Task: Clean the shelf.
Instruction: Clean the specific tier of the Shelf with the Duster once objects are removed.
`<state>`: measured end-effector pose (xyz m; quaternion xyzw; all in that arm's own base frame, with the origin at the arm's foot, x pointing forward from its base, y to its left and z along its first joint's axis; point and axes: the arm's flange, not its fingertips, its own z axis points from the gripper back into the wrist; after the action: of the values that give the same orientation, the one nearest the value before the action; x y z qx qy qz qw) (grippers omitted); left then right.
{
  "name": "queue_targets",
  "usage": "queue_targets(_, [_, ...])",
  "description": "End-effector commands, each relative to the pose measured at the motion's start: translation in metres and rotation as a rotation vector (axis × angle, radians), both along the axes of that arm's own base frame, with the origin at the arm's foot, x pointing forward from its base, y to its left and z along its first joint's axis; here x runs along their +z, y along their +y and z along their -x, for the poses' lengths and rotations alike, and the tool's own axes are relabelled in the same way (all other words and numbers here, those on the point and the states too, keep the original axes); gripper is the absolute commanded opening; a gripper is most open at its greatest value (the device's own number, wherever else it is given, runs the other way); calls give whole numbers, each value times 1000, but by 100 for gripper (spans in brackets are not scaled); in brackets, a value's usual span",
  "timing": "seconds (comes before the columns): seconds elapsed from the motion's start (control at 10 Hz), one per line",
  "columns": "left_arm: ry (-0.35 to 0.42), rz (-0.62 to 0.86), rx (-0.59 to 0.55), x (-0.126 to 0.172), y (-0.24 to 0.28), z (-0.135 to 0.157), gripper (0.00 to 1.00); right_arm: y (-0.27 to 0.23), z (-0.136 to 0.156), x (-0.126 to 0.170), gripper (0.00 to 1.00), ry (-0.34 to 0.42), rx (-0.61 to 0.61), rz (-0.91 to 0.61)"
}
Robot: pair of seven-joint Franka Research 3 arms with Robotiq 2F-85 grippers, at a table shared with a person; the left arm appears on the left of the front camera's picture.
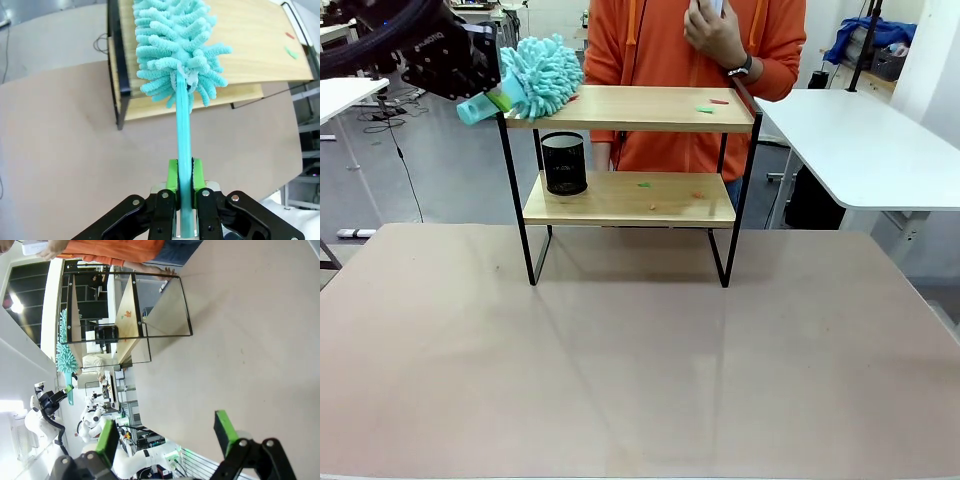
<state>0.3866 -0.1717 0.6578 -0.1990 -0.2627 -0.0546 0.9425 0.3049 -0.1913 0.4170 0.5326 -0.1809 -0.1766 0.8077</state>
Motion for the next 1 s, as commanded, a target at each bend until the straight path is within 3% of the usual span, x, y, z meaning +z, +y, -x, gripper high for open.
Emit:
queue_targets(0.0, [-1, 50, -41, 2, -19, 3, 12, 0, -2, 1, 100, -27, -3, -10])
queue_targets(0.5, [19, 32, -110, 8, -110, -1, 12, 0, -2, 1, 100, -27, -3, -10])
queue_targets(0.9, [55, 9, -290, 10, -138, 20, 12, 0, -2, 1, 100, -27, -3, -10])
